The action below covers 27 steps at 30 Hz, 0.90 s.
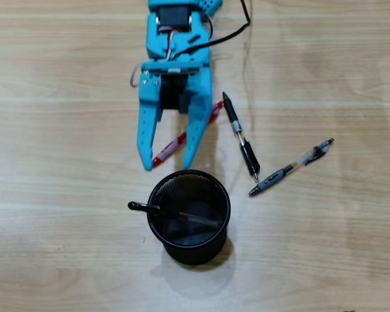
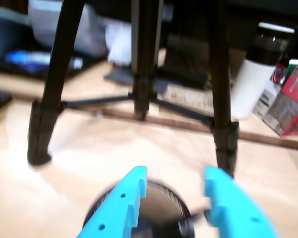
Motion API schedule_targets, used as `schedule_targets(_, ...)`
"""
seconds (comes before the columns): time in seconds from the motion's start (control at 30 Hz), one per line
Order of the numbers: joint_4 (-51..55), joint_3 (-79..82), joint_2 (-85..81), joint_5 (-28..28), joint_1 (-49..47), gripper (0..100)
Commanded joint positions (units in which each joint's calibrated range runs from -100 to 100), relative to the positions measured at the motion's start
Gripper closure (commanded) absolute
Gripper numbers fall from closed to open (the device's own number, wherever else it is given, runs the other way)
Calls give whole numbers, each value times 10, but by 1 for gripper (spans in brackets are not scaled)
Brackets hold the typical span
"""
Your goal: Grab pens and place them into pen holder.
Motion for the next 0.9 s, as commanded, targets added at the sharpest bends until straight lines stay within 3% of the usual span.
schedule_targets(0.0, 218, 10, -151, 42, -16, 97)
schedule_targets(0.2, 539, 15, -240, 65, -76, 98)
schedule_targets(0.4, 732, 61, -276, 64, -124, 98)
schedule_targets(0.8, 747, 112, -280, 60, -166, 98)
schedule_targets(0.87, 703, 111, -268, 60, -166, 98)
